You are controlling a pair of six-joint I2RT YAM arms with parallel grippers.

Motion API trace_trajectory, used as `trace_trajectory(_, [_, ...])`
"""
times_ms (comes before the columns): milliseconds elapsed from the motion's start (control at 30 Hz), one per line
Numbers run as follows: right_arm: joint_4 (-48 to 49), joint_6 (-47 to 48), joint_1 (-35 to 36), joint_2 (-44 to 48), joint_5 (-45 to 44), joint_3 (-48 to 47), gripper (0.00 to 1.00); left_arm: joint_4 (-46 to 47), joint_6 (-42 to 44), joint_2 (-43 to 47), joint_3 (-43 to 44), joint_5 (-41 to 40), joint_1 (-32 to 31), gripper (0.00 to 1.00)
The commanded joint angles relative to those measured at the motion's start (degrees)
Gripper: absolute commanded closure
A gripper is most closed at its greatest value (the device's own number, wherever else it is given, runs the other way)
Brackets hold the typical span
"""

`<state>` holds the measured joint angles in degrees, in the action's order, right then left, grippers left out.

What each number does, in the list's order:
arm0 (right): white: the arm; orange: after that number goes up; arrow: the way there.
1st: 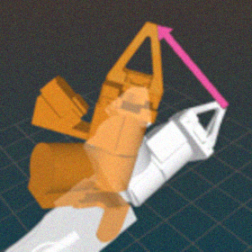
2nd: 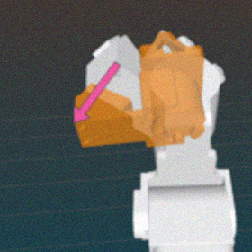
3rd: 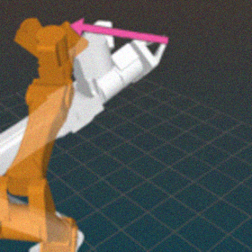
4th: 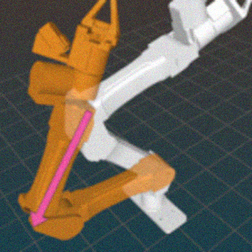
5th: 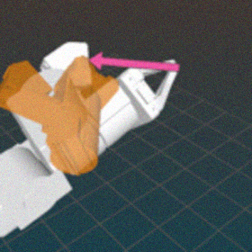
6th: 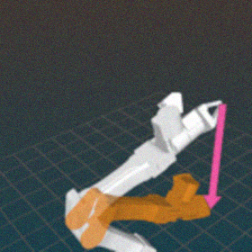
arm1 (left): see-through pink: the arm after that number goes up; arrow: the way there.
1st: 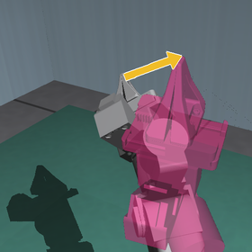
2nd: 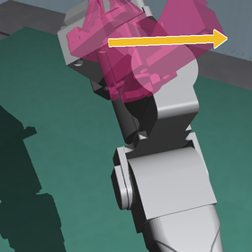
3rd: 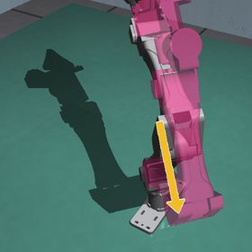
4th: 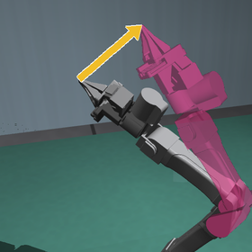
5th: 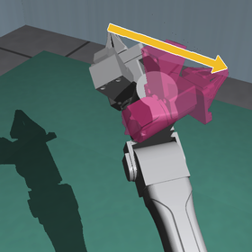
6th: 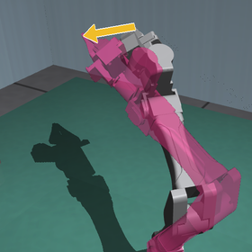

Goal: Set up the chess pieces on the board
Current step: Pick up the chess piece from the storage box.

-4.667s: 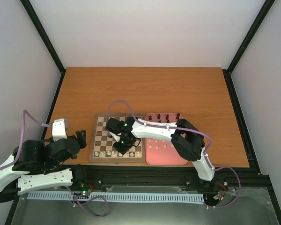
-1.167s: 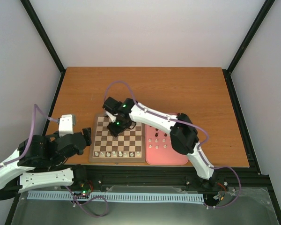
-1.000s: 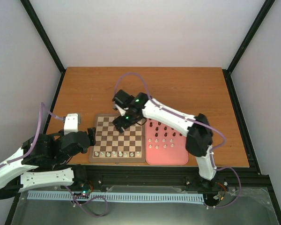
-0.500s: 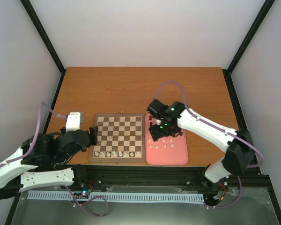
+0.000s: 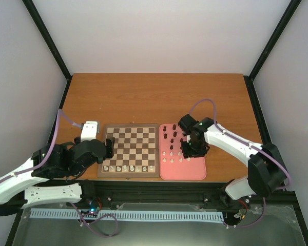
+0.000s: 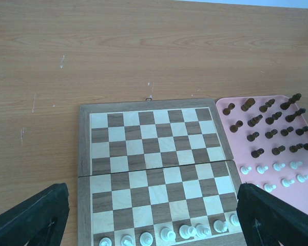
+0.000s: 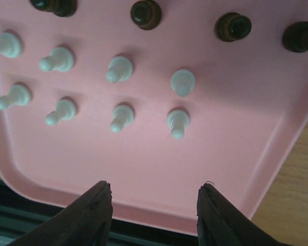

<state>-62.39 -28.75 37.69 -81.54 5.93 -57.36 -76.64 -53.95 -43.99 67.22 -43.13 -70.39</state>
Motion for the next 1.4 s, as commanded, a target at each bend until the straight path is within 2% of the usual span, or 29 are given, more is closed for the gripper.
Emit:
trace_trajectory(0, [5.09,0.72,-2.11,-2.99,1.57,1.36,0.57,-0.04,0.10,0.55,0.84,-0.36,0.32,0.00])
trace_trajectory(300, [6.60,1.75,-2.36,-5.94,0.71,2.65,0.62,-2.55,-3.68,3.26,0.28,-1.51,0.34,0.00])
trace_trajectory(567, [7.90,1.19,-2.88,-5.97,-0.04,4.95,0.62,-2.66,-3.19,2.11,0.28,-1.53,0.34,0.00])
trace_trajectory(733, [8.75,1.60,-3.06,-6.89,0.26,4.74,0.66,-1.70,-2.93,1.64,-0.14,-1.21,0.34,0.00])
trace_trajectory(1000, [9.24,2.16,-3.28,-8.70,0.23,4.48,0.74,-2.25,-3.62,2.04,-0.07,-1.42,0.30,0.00])
trace_trajectory(1200, [8.60,2.23,-3.42,-8.43,-0.22,4.29,0.86,-2.51,-4.30,2.53,-0.49,-1.60,0.30,0.00])
trace_trajectory(1367, [7.72,1.75,-3.41,-7.52,-0.52,4.37,0.92,-2.11,-4.13,2.80,-0.99,-1.43,0.35,0.00])
